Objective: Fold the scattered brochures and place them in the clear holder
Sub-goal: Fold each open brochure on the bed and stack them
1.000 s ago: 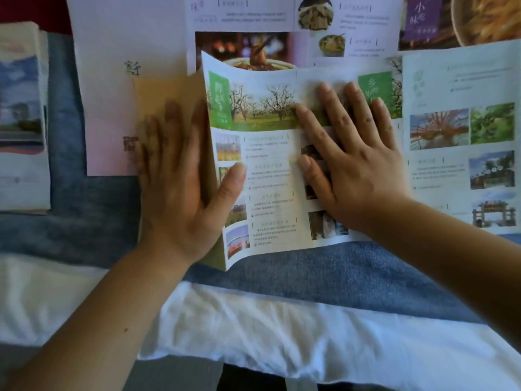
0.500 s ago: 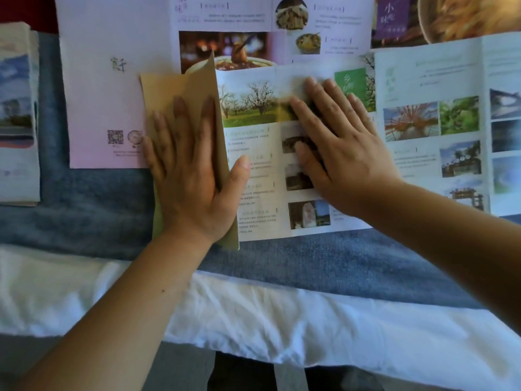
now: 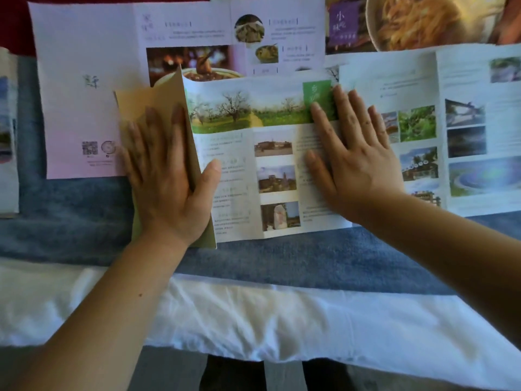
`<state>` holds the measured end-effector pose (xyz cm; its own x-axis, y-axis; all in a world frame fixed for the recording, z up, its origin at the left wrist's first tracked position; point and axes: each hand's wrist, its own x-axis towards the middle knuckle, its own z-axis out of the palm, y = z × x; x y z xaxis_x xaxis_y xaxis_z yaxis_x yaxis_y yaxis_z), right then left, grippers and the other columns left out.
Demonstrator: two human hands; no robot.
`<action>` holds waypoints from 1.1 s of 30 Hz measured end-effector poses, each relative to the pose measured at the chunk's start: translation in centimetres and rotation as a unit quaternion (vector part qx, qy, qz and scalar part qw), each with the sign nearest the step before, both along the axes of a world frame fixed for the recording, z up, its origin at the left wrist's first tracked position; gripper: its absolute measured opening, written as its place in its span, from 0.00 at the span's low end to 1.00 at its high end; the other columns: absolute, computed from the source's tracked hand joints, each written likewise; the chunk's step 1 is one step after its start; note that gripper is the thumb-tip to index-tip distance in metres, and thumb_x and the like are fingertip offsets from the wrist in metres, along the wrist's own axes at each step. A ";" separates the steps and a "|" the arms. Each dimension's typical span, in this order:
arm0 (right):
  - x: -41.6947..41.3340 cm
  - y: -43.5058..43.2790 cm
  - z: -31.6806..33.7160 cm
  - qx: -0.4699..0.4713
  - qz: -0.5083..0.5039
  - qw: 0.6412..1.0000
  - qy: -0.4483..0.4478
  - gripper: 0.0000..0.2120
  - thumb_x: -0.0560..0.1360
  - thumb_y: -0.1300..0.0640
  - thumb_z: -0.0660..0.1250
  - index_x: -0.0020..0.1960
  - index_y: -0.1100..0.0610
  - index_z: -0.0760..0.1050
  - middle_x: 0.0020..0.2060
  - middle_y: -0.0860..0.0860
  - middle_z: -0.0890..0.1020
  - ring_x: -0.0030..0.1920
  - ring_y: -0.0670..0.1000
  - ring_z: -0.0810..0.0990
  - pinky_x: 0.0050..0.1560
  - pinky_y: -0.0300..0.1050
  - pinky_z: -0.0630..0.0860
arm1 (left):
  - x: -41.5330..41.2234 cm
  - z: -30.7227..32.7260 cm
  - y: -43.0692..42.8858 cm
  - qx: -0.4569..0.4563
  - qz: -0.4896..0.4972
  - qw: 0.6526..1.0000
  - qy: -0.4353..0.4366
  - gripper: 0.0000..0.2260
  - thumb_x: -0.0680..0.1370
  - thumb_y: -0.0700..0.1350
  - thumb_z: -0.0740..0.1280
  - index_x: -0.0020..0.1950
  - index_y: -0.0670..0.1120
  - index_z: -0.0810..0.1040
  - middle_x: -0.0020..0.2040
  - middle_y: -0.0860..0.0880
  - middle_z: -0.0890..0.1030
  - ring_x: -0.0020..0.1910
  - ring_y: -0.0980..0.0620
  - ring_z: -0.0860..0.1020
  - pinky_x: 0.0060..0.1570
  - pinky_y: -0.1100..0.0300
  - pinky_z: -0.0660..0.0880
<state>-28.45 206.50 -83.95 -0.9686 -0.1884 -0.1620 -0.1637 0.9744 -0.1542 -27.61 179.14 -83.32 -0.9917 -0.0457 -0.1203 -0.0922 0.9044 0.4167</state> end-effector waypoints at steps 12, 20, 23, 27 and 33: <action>0.4 -3.6 0.4 -0.022 0.015 1.000 -0.014 0.33 0.84 0.35 0.45 0.85 0.49 0.48 0.84 0.56 0.46 0.84 0.58 0.42 0.82 0.57 0.39 | 1.0 0.6 2.5 0.057 -0.014 0.998 -0.011 0.39 0.75 0.64 0.57 0.83 0.57 0.46 0.84 0.47 0.50 0.83 0.42 0.46 0.78 0.35 0.42; 0.8 3.1 1.8 0.027 -0.019 0.999 -0.032 0.37 0.80 0.26 0.45 0.84 0.41 0.46 0.84 0.55 0.44 0.83 0.61 0.40 0.81 0.63 0.39 | 0.9 0.2 2.4 0.063 -0.015 0.998 -0.010 0.38 0.76 0.66 0.57 0.83 0.59 0.45 0.84 0.49 0.49 0.83 0.44 0.45 0.78 0.35 0.40; 0.8 4.1 2.2 0.025 -0.028 0.998 -0.043 0.36 0.80 0.26 0.46 0.84 0.39 0.47 0.84 0.54 0.43 0.83 0.61 0.39 0.81 0.65 0.39 | 0.9 0.3 2.2 0.086 -0.011 0.996 -0.012 0.38 0.77 0.64 0.57 0.83 0.58 0.45 0.84 0.50 0.49 0.83 0.44 0.45 0.78 0.35 0.40; 1.4 1.8 2.9 -0.022 0.004 0.999 -0.036 0.29 0.84 0.38 0.49 0.83 0.37 0.48 0.84 0.53 0.44 0.83 0.63 0.40 0.80 0.66 0.40 | 0.8 0.7 2.4 0.118 0.001 0.993 -0.026 0.37 0.76 0.63 0.55 0.83 0.57 0.46 0.84 0.51 0.48 0.83 0.45 0.44 0.78 0.37 0.38; 4.6 -4.8 1.7 -0.065 0.100 0.991 -0.059 0.30 0.81 0.32 0.53 0.81 0.38 0.59 0.84 0.54 0.51 0.83 0.63 0.45 0.81 0.64 0.45 | 0.8 1.7 3.4 0.150 -0.001 0.988 -0.034 0.36 0.77 0.61 0.54 0.84 0.56 0.46 0.85 0.51 0.48 0.83 0.47 0.43 0.78 0.38 0.38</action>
<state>-23.82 201.68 -82.26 -0.8856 -0.4020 -0.2326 -0.3257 0.8946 -0.3060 -26.82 182.54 -81.62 -0.9807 0.0037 -0.1953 -0.1283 0.7414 0.6586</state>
